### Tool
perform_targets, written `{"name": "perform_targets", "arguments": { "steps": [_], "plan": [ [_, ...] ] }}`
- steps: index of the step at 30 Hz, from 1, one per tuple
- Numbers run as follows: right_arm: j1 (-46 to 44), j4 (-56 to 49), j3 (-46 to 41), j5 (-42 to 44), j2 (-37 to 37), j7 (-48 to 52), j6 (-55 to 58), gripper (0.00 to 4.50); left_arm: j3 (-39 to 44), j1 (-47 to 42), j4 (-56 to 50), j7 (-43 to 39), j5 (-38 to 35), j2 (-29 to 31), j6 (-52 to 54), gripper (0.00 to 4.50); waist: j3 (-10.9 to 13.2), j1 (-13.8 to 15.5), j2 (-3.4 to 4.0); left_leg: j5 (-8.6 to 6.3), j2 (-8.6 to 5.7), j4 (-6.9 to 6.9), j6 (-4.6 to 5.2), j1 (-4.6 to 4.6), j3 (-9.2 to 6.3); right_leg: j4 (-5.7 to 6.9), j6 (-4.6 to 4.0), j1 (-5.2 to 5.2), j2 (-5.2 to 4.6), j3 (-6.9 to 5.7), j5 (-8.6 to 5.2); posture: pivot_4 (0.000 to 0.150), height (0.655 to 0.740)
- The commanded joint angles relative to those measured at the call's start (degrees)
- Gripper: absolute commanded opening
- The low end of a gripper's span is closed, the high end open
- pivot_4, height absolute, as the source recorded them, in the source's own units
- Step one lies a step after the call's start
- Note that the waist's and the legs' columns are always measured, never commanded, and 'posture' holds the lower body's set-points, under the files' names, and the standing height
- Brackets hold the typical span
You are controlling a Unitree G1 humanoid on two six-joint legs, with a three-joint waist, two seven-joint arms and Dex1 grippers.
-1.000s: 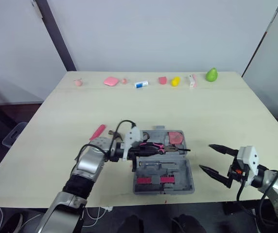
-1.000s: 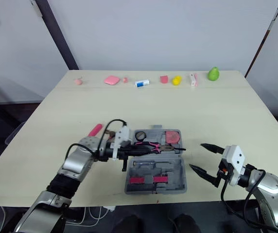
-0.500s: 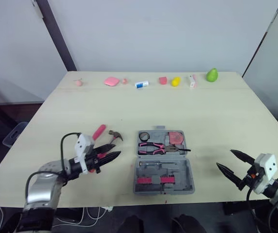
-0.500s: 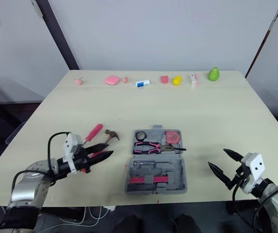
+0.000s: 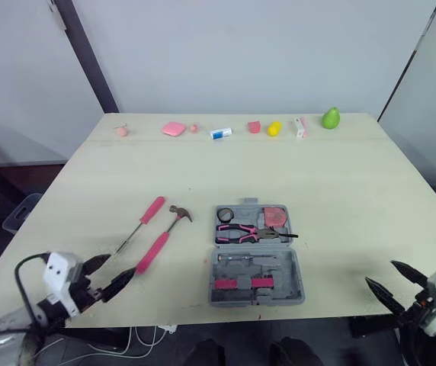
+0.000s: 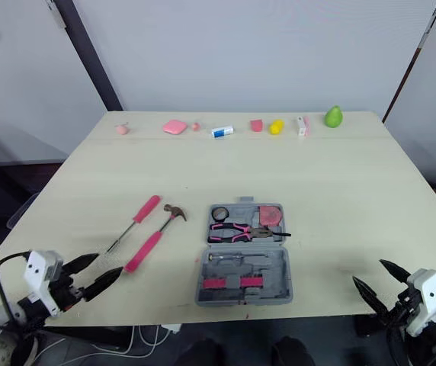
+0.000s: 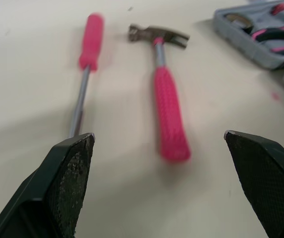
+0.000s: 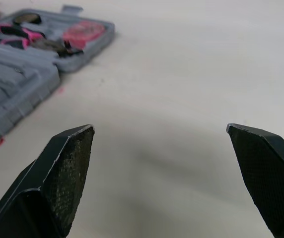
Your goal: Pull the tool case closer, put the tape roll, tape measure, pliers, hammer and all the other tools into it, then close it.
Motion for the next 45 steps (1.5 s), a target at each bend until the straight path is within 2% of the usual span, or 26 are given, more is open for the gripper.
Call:
{"name": "perform_targets", "arguments": {
  "steps": [1, 7, 15, 18, 21, 26, 31, 36, 43, 45],
  "plan": [
    [0.6, 0.1, -2.0, 0.5, 0.0, 0.3, -2.0, 4.5, 2.2, 0.7, -2.3, 0.9, -1.3, 0.0, -1.2, 4.45, 0.0, 0.1, 0.0, 0.0, 0.01, 0.0, 0.0, 0.0, 0.0, 0.0, 0.05, 0.0, 0.0, 0.0, -0.03, 0.15, 0.74],
    [-0.8, 1.0, -1.0, -0.1, -1.1, 1.4, -2.7, 4.5, 0.6, 0.5, -4.4, 2.1, -1.2, -0.3, -0.4, 4.45, 0.0, 0.0, -0.03, 0.0, 0.02, -0.01, 0.0, 0.06, 0.04, 0.01, 0.16, 0.0, -0.02, 0.05, -0.1, 0.15, 0.74],
    [-7.6, -4.5, 3.1, 1.3, -4.9, 5.6, 0.9, 4.5, -4.5, -8.0, -5.8, 6.6, 1.7, 1.1, 2.6, 4.45, -0.1, 0.0, -0.04, 0.0, -0.06, -0.02, 0.0, 0.16, 0.1, 0.02, 0.06, 0.07, 0.05, 0.07, -0.03, 0.15, 0.74],
    [-9.8, -8.6, 5.2, 3.0, -7.2, 8.4, 3.7, 4.5, -7.0, -13.5, -4.2, 12.1, 5.3, 1.3, 4.9, 4.45, 0.0, 0.1, -0.03, 0.0, -0.08, -0.07, 0.0, 0.14, 0.07, 0.01, 0.09, 0.07, 0.09, 0.07, 0.08, 0.15, 0.74],
    [-11.6, -10.8, 6.3, 4.2, -8.2, 9.1, 6.4, 4.5, -9.1, -16.7, -3.1, 12.3, 6.6, 1.8, 5.7, 4.45, -0.1, 0.0, -0.05, 0.0, -0.1, -0.07, 0.0, 0.14, 0.03, 0.01, 0.16, 0.08, 0.11, 0.06, 0.12, 0.15, 0.74],
    [-17.1, -15.7, 10.1, 6.4, -9.8, 11.5, 11.1, 4.5, -16.6, -26.1, 0.8, 14.3, 10.8, 1.5, 9.8, 4.45, 0.0, 0.0, -0.06, 0.0, -0.12, -0.05, 0.0, 0.12, 0.03, 0.01, 0.2, 0.08, 0.11, 0.06, 0.15, 0.15, 0.74],
    [-19.7, -16.7, 12.1, 5.6, -9.3, 11.2, 12.4, 4.5, -22.9, -31.9, 4.7, 14.5, 14.0, 1.8, 15.8, 4.45, 0.0, 0.0, -0.06, 0.0, -0.13, -0.05, 0.0, 0.06, -0.05, -0.01, 0.22, 0.08, 0.16, 0.02, 0.16, 0.15, 0.74],
    [-20.1, -16.5, 13.5, 4.0, -8.0, 10.4, 11.3, 4.5, -25.2, -39.9, 11.3, 19.0, 16.1, -1.3, 21.8, 4.45, 0.0, 0.2, -0.09, 0.0, -0.13, -0.03, 0.0, -0.11, -0.15, -0.01, 0.23, -0.03, 0.16, -0.05, 0.16, 0.15, 0.74],
    [-19.9, -16.8, 13.6, 3.3, -7.9, 10.3, 10.9, 4.5, -27.2, -46.1, 19.0, 20.7, 17.6, -4.3, 23.8, 4.45, 0.0, 0.1, -0.09, 0.01, -0.18, 0.02, 0.0, -0.16, -0.21, -0.01, 0.24, -0.03, 0.14, -0.09, 0.16, 0.15, 0.74],
    [-20.1, -17.0, 13.7, 3.2, -7.9, 10.2, 10.9, 4.5, -27.4, -47.1, 20.3, 20.8, 17.4, -5.1, 25.1, 4.06, 0.0, 0.2, -0.09, 0.01, -0.18, 0.02, 0.0, -0.15, -0.25, 0.01, 0.24, -0.02, 0.16, -0.12, 0.17, 0.15, 0.74]
  ]
}}
